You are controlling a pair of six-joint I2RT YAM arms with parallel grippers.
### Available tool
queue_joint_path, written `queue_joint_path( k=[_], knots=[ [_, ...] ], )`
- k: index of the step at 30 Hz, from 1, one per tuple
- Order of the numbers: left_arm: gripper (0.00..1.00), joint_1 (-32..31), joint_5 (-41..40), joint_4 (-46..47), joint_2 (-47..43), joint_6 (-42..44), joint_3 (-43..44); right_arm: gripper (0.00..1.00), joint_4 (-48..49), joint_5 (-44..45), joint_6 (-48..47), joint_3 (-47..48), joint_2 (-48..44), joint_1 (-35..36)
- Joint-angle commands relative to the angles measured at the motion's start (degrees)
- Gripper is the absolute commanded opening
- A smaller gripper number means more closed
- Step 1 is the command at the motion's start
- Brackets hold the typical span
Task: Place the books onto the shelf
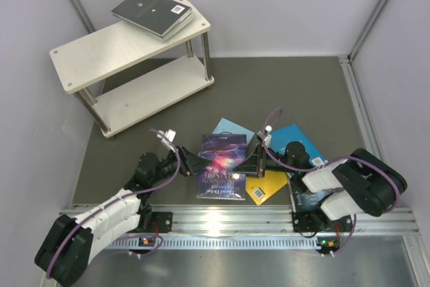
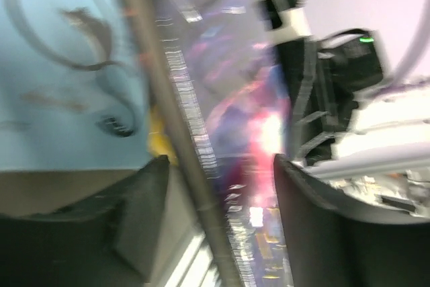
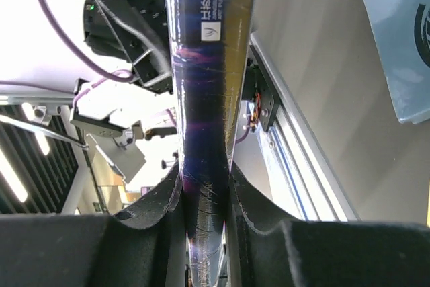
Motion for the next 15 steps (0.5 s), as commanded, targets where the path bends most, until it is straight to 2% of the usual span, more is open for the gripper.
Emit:
queue_joint_path(
  k=[1, 3, 4, 6, 7, 8, 9, 11, 12, 13, 14, 15],
  knots=[
    [0.63, 0.2, 6.3, 17.3, 0.9, -4.8, -2.8, 0.00, 19.3, -2.0, -0.4, 3.9, 0.9, 0.0],
    [0.56, 0.1, 7.9, 20.3, 1.1, -6.0, -2.8, 0.00, 19.3, -2.1, -0.6, 5.0, 1.9, 0.2],
    [0.47, 0.1, 9.0, 21.3, 1.0, -6.6, -2.8, 0.00, 19.2, -2.0, -0.6, 5.3, 2.3, 0.2],
    [0.37, 0.1, 10.0, 21.0, 0.3, -6.8, -2.1, 0.00, 19.2, -1.9, -0.8, 6.3, 2.6, 0.2],
    [0.21, 0.1, 10.1, 20.3, 0.0, -6.9, -1.9, 0.00, 19.2, -1.8, -0.9, 6.5, 2.9, 0.1],
    [0.14, 0.1, 10.4, 19.8, -0.1, -6.7, -1.6, 0.00, 19.2, -1.7, -0.9, 7.1, 2.9, 0.1],
    [0.00, 0.1, 10.5, 19.1, -0.4, -6.5, -1.4, 0.00, 19.1, -1.7, -0.9, 7.4, 3.0, 0.1],
    [0.00, 0.1, 9.9, 17.3, -0.5, -5.6, -0.9, 0.00, 19.1, -1.9, -0.7, 8.6, 3.5, 0.1],
    [0.00, 0.1, 8.9, 16.6, -0.6, -5.5, -0.9, 0.03, 19.0, -2.0, -0.7, 9.1, 4.0, 0.1],
    [0.00, 0.1, 7.6, 15.4, -0.7, -4.7, -0.8, 0.18, 19.0, -2.1, -0.6, 9.5, 4.3, 0.0],
    [0.00, 0.1, 6.1, 10.4, -0.9, -4.1, 0.2, 0.65, 19.0, -2.0, -0.5, 10.0, 4.4, 0.0],
    [0.00, 0.2, 2.0, 8.3, -1.5, -3.6, 0.7, 0.83, 18.8, -1.9, -0.4, 10.1, 4.5, -0.3]
  ],
)
